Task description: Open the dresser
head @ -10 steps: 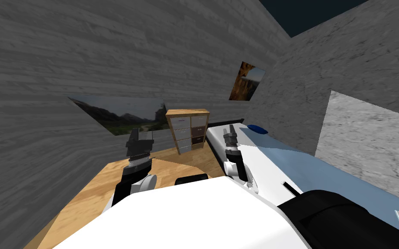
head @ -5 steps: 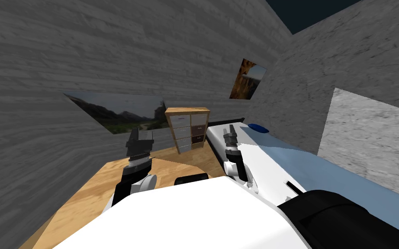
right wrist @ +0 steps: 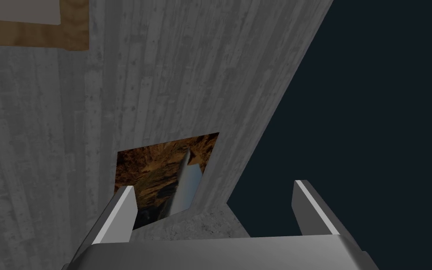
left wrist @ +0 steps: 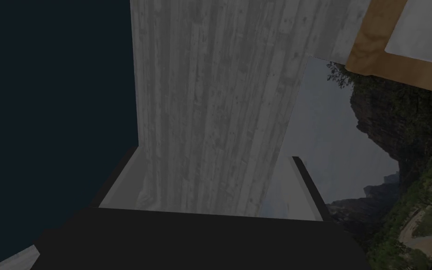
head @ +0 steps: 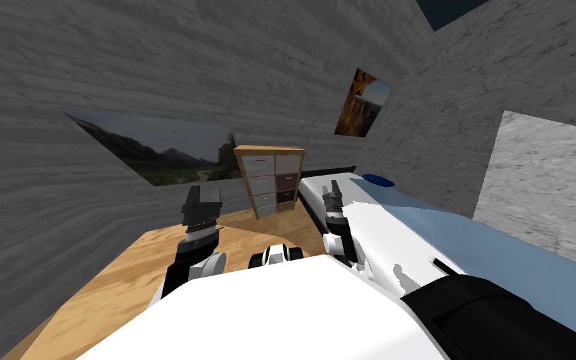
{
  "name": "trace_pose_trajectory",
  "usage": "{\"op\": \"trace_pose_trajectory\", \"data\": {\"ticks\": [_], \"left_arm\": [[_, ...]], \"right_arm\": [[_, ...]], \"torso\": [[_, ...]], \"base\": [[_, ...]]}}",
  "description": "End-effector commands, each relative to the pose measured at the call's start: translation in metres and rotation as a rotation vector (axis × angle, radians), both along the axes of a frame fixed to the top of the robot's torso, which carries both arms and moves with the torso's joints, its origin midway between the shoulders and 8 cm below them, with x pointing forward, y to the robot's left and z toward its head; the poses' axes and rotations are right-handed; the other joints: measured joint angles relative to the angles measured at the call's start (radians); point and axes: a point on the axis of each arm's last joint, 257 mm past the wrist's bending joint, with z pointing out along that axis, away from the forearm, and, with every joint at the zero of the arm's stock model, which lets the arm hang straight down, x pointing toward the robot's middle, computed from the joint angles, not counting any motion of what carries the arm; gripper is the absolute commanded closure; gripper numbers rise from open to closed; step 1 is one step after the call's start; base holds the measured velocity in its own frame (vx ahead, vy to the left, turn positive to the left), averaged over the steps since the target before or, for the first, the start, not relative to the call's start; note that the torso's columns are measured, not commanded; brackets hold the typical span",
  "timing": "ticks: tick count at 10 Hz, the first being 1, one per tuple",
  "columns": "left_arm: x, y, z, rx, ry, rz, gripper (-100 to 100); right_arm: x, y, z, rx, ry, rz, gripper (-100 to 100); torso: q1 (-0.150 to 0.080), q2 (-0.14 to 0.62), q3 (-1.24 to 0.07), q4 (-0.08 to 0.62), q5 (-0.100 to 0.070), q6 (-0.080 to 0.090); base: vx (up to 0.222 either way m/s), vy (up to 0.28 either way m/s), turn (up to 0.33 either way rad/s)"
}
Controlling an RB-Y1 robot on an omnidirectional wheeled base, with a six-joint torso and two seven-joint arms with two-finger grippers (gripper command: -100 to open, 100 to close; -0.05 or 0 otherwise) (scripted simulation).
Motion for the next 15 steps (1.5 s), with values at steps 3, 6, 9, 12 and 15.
{"op": "trace_pose_trajectory", "data": {"ticks": [3, 6, 9, 12, 15], "left_arm": [[0.014, -0.001, -0.005, 0.127, 0.028, -0.016, -100], [0.031, 0.01, -0.006, 0.219, 0.043, 0.014, -100], [0.052, 0.032, -0.002, 0.305, 0.055, 0.077, -100], [0.067, 0.052, 0.004, 0.354, 0.06, 0.134, -100], [0.082, 0.077, 0.013, 0.393, 0.067, 0.203, -100]], "right_arm": [[0.0, 0.0, 0.0, 0.0, 0.001, 0.0, 0], [0.0, 0.0, 0.0, 0.0, 0.001, 0.0, 0], [0.0, 0.0, 0.0, 0.0, 0.001, 0.0, 0], [0.0, 0.0, 0.0, 0.0, 0.001, 0.0, 0], [0.0, 0.0, 0.0, 0.0, 0.001, 0.0, 0]], "torso": [[0.0, 0.046, -0.093, 0.046, 0.0, 0.0], [0.0, 0.046, -0.094, 0.047, 0.0, 0.0], [-0.001, 0.046, -0.094, 0.047, 0.0, 0.0], [0.001, 0.047, -0.094, 0.047, 0.0, -0.001], [-0.001, 0.047, -0.094, 0.047, 0.0, 0.0]], "base": [[0.001, -0.015, -0.09], [0.007, -0.027, -0.131], [0.012, -0.042, -0.178], [0.012, -0.029, -0.155], [0.013, -0.032, -0.173]]}}
